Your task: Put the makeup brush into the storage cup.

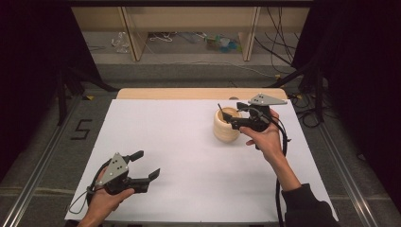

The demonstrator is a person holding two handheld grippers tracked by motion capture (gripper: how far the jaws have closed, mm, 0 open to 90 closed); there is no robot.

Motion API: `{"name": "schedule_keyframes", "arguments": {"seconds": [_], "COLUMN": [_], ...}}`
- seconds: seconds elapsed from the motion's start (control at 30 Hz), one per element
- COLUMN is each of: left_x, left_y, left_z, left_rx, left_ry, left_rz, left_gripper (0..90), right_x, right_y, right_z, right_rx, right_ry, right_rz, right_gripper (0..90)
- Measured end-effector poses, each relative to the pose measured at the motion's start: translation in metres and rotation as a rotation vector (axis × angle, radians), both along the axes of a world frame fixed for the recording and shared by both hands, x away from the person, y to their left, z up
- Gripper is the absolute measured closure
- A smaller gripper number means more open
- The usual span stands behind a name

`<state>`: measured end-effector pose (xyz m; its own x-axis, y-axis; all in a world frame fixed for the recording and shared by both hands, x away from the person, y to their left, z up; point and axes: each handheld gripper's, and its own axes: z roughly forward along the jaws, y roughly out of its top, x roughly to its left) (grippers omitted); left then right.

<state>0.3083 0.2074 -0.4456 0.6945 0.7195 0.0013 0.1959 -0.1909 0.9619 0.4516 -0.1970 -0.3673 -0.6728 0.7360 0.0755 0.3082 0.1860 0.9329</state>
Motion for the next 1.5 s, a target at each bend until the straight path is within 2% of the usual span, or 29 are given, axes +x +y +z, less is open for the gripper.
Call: {"name": "schedule_keyframes", "arguments": {"seconds": [0.07,0.13,0.17,0.27,0.53,0.6,0.63,0.8,0.83,0.87,0.9,1.03,1.07,1.1,1.17,1.27,1.3,1.33,1.37,1.47,1.5], "left_x": [0.000,0.000,0.000,0.000,0.000,0.000,0.000,0.000,0.000,0.000,0.000,0.000,0.000,0.000,0.000,0.000,0.000,0.000,0.000,0.000,0.000], "left_y": [0.000,0.000,0.000,0.000,0.000,0.000,0.000,0.000,0.000,0.000,0.000,0.000,0.000,0.000,0.000,0.000,0.000,0.000,0.000,0.000,0.000], "left_z": [0.000,0.000,0.000,0.000,0.000,0.000,0.000,0.000,0.000,0.000,0.000,0.000,0.000,0.000,0.000,0.000,0.000,0.000,0.000,0.001,0.001], "left_rx": [0.006,0.004,-0.002,0.005,0.004,0.003,0.004,0.004,0.003,0.004,0.003,-0.006,-0.006,-0.006,0.000,0.005,0.006,0.005,0.001,0.003,0.004], "left_ry": [-0.003,-0.004,-0.001,-0.004,-0.003,0.000,-0.003,-0.005,-0.005,-0.005,-0.005,-0.005,-0.005,-0.006,-0.011,-0.006,-0.005,-0.006,-0.003,-0.006,-0.007], "left_rz": [-0.003,-0.003,-0.001,-0.004,-0.002,-0.002,-0.001,-0.003,-0.002,-0.003,-0.003,-0.005,-0.005,-0.006,-0.008,-0.002,-0.001,-0.001,-0.001,-0.002,-0.003], "left_gripper": [16.0,16.0,16.0,16.0,16.0,16.0,16.0,16.0,16.0,16.0,16.0,16.0,16.0,16.0,16.0,16.0,16.0,16.0,16.0,16.0,16.1], "right_x": [-0.004,-0.008,-0.009,-0.014,-0.024,-0.027,-0.029,-0.033,-0.036,-0.036,-0.038,-0.040,-0.042,-0.042,-0.043,-0.046,-0.048,-0.049,-0.051,-0.054,-0.055], "right_y": [0.000,-0.001,-0.001,-0.002,-0.003,-0.001,-0.002,0.000,0.000,0.000,0.000,-0.001,-0.001,-0.002,-0.003,-0.005,-0.005,-0.006,-0.006,-0.008,-0.009], "right_z": [-0.001,-0.002,-0.003,-0.004,-0.004,-0.005,-0.005,-0.006,-0.005,-0.006,-0.006,-0.010,-0.011,-0.012,-0.012,-0.012,-0.013,-0.013,-0.013,-0.017,-0.018], "right_rx": [-0.009,0.005,0.018,0.004,0.015,0.025,0.016,0.021,0.024,0.029,0.030,0.024,0.029,0.032,0.028,0.044,0.052,0.052,0.051,0.047,0.039], "right_ry": [0.016,-0.011,-0.003,-0.004,-0.037,-0.042,-0.029,-0.051,-0.033,-0.052,-0.040,-0.054,-0.038,-0.050,-0.031,-0.049,-0.040,-0.046,-0.032,-0.049,-0.032], "right_rz": [0.002,0.001,0.007,0.010,0.017,0.025,0.031,0.033,0.035,0.033,0.040,0.035,0.042,0.038,0.041,0.036,0.032,0.034,0.036,0.030,0.036], "right_gripper": [26.9,28.0,28.0,27.4,27.5,27.5,27.5,26.5,26.5,26.5,26.4,26.0,26.0,25.9,25.2,24.9,24.9,24.7,24.6,24.1,23.6]}}
